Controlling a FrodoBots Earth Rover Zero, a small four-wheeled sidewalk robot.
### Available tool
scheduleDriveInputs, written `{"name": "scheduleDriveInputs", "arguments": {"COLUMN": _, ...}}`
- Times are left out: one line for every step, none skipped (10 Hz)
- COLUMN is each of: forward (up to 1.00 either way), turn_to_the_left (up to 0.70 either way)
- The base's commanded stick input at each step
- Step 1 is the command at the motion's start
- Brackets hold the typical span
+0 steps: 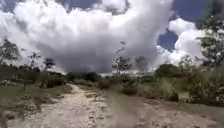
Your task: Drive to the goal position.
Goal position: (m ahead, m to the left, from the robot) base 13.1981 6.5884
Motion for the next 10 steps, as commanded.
{"name": "scheduleDriveInputs", "arguments": {"forward": 0.85, "turn_to_the_left": 0.00}}
{"name": "scheduleDriveInputs", "arguments": {"forward": 0.85, "turn_to_the_left": 0.00}}
{"name": "scheduleDriveInputs", "arguments": {"forward": 0.85, "turn_to_the_left": 0.00}}
{"name": "scheduleDriveInputs", "arguments": {"forward": 0.85, "turn_to_the_left": 0.00}}
{"name": "scheduleDriveInputs", "arguments": {"forward": 0.85, "turn_to_the_left": 0.00}}
{"name": "scheduleDriveInputs", "arguments": {"forward": 0.85, "turn_to_the_left": 0.00}}
{"name": "scheduleDriveInputs", "arguments": {"forward": 0.85, "turn_to_the_left": 0.00}}
{"name": "scheduleDriveInputs", "arguments": {"forward": 0.85, "turn_to_the_left": 0.00}}
{"name": "scheduleDriveInputs", "arguments": {"forward": 0.85, "turn_to_the_left": 0.00}}
{"name": "scheduleDriveInputs", "arguments": {"forward": 0.85, "turn_to_the_left": 0.19}}
